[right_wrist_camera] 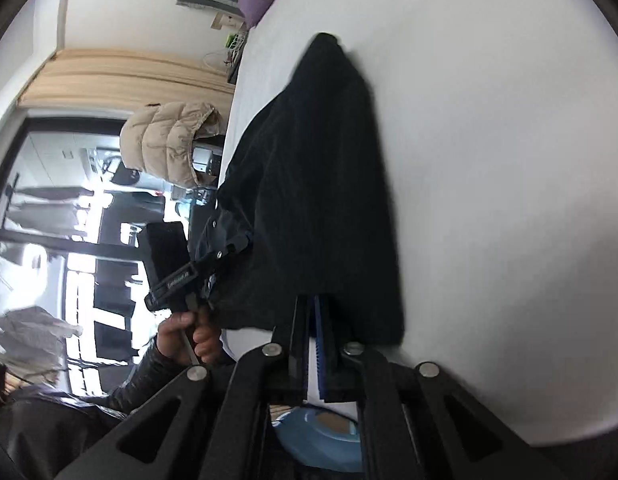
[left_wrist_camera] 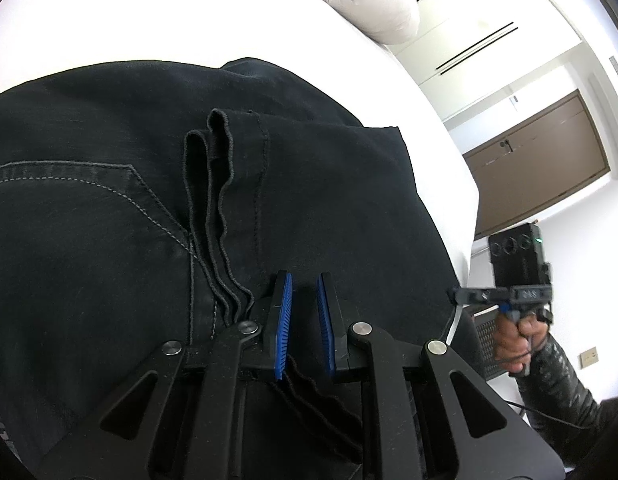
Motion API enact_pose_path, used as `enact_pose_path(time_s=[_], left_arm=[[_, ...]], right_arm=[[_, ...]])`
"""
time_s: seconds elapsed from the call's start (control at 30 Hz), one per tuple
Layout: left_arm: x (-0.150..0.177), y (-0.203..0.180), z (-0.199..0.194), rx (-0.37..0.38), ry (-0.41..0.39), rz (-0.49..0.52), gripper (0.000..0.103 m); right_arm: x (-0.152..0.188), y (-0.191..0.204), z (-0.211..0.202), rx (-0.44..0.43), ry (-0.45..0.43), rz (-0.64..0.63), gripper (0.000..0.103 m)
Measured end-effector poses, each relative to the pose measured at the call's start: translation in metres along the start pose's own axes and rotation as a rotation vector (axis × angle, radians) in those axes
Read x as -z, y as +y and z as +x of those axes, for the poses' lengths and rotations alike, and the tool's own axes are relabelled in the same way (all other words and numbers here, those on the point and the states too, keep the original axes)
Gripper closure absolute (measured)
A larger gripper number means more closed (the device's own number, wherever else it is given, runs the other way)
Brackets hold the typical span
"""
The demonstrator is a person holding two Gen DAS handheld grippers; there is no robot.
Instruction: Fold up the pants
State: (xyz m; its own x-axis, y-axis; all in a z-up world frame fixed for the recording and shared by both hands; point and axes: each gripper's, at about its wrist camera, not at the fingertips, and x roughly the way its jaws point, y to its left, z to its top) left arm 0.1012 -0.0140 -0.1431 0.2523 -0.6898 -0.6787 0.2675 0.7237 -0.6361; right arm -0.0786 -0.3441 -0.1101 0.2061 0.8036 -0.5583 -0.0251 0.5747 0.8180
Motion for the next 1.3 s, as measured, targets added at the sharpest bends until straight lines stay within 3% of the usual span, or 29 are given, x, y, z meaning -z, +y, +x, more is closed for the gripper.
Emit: enact_pose_path(time_s=[0.07,0.13,0.2,0.23,0.27,0.3,0.37,0.43,0.47,0.5,0.53,0.57,0.73,0.83,0.9,0.97,1.13,1.3], left_arm=[[0.002,-0.001,-0.002,0.001,-0.009,0.004,0.089],[0.004,-0.001,-0.005,0.001,-0.016,0.003,0.089],[0.006,-0.003,-0.011,-0.007,-0.027,-0.002,0.089],[0.008,-0.004,-0.018,-0.014,-0.037,-0.007,0.089],[0.011,-0.006,-0.027,-0.025,-0.053,-0.013,0.088],[0.014,-0.008,-0.037,-0.036,-0.071,-0.017,0.088],[0.025,-0.014,-0.062,-0.031,-0.118,-0.016,0.088],[0.043,-0.016,-0.093,-0.033,-0.176,-0.022,0.081],[0.051,-0.014,-0.105,-0.029,-0.199,-0.033,0.058],[0.061,-0.012,-0.119,-0.027,-0.229,-0.053,0.019],[0.072,-0.008,-0.137,-0.030,-0.275,-0.080,0.007],[0.084,-0.004,-0.156,-0.035,-0.334,-0.109,0.002],[0.140,0.030,-0.229,-0.051,-0.476,-0.292,0.002],[0.171,0.058,-0.246,-0.018,-0.522,-0.435,0.002],[0.186,0.080,-0.249,-0.006,-0.533,-0.555,0.002],[0.194,0.100,-0.247,0.055,-0.548,-0.645,0.002],[0.204,0.126,-0.227,0.139,-0.541,-0.757,0.002],[0.206,0.148,-0.215,0.232,-0.601,-0.819,0.004]], right_arm=[[0.000,0.021,-0.002,-0.001,-0.020,-0.046,0.090],[-0.009,0.047,-0.003,-0.082,-0.078,-0.097,0.085],[-0.020,0.057,-0.001,-0.136,-0.113,-0.115,0.053],[-0.027,0.059,0.007,-0.144,-0.118,-0.112,0.043],[-0.033,0.057,0.022,-0.120,-0.107,-0.098,0.027],[-0.037,0.051,0.032,-0.080,-0.089,-0.082,0.025],[-0.039,0.040,0.060,0.077,-0.043,-0.083,0.040],[-0.038,0.044,0.056,0.079,-0.078,-0.107,0.031],[-0.037,0.049,0.054,0.057,-0.091,-0.100,0.029],[-0.037,0.053,0.051,0.047,-0.102,-0.091,0.028],[-0.036,0.056,0.048,0.033,-0.111,-0.079,0.028],[-0.035,0.062,0.046,0.003,-0.124,-0.070,0.028],[-0.030,0.095,0.053,-0.135,-0.185,-0.082,0.028],[-0.030,0.105,0.071,-0.177,-0.175,-0.080,0.028],[-0.031,0.111,0.087,-0.204,-0.157,-0.071,0.029],[-0.032,0.117,0.097,-0.218,-0.144,-0.065,0.030],[-0.026,0.124,0.107,-0.228,-0.108,-0.077,0.033],[-0.025,0.118,0.109,-0.222,-0.093,-0.053,0.041]])
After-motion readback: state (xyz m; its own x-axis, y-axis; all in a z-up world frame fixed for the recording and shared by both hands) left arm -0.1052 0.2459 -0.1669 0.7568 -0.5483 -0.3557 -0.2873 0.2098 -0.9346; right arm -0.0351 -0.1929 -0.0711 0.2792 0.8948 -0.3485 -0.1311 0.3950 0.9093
